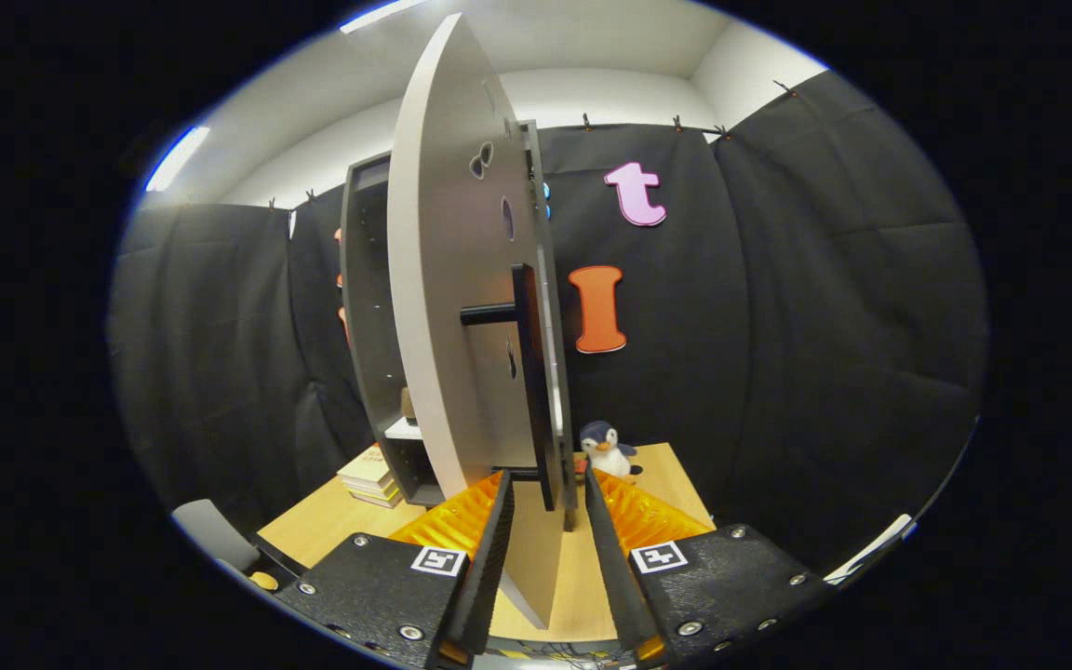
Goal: Open the shoe cabinet door, grab the shoes and put them into the shoe cabinet, then close the shoe cabinet door.
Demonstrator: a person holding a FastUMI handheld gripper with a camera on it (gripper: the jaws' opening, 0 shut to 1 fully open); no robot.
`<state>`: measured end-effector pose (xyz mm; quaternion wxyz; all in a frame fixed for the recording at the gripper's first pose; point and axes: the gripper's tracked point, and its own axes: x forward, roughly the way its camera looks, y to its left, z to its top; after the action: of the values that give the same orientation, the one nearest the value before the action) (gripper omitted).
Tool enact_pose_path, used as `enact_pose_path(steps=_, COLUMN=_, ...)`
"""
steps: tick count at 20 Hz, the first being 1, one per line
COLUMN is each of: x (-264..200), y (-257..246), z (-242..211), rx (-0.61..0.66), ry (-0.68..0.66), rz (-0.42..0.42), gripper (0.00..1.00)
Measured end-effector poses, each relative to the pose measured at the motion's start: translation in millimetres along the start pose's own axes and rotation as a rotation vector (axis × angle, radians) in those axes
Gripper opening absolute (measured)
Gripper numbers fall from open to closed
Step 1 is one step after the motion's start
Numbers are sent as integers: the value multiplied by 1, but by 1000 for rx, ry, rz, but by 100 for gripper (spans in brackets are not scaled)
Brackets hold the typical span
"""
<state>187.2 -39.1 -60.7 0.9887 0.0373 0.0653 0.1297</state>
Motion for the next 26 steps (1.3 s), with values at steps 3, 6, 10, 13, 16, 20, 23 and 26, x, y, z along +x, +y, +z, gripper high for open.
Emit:
enact_pose_path(steps=3, x=3, y=31, z=-3, rx=-4, ry=-17, rz=56, gripper=51)
enact_pose_path(steps=6, x=16, y=57, z=-9, rx=17, ry=-12, rz=104, gripper=53)
enact_pose_path(steps=10, x=27, y=96, z=0, rx=-23, ry=-10, rz=145, gripper=63)
enact_pose_path(steps=13, x=38, y=119, z=-2, rx=-10, ry=-2, rz=195, gripper=68)
enact_pose_path(steps=16, x=48, y=133, z=-2, rx=10, ry=5, rz=229, gripper=77)
enact_pose_path(steps=20, x=75, y=167, z=-5, rx=-15, ry=9, rz=260, gripper=82)
enact_pose_path(steps=23, x=98, y=185, z=1, rx=-11, ry=14, rz=291, gripper=85)
enact_pose_path(steps=26, x=122, y=206, z=3, rx=-19, ry=17, rz=323, gripper=88)
